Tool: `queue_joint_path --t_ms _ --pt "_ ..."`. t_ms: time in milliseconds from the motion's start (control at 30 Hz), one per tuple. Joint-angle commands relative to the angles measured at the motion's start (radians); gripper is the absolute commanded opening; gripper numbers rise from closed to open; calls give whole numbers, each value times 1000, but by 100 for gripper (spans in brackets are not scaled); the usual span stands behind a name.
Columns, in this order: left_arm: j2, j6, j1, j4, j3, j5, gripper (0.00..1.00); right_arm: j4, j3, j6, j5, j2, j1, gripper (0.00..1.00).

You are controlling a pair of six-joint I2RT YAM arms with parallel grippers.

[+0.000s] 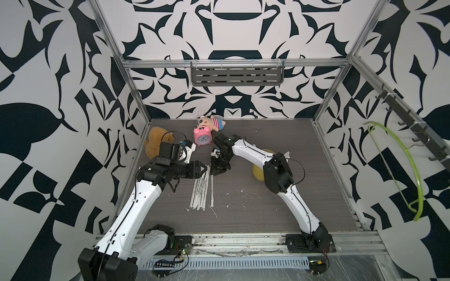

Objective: Take the straws out of the storage container
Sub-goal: Place the straw at the center of the board.

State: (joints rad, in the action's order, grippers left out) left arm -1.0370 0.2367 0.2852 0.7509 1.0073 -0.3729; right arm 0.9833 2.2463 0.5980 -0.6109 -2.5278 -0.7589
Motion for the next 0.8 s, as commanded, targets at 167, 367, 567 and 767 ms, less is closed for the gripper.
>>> queue_joint_path --t_ms 167,367,567,767 --pt "10 -5 -6 -13 -1 -20 59 22 48 2 10 -20 -17 28" --pt "9 -7 -6 -11 -2 -21 59 20 77 5 -16 -41 -37 28" --pt "8 -7 -6 -10 -2 -20 59 -13 55 19 -28 -16 -42 27" --pt "8 -8 -6 -9 3 -13 59 -98 13 55 -114 41 -40 25"
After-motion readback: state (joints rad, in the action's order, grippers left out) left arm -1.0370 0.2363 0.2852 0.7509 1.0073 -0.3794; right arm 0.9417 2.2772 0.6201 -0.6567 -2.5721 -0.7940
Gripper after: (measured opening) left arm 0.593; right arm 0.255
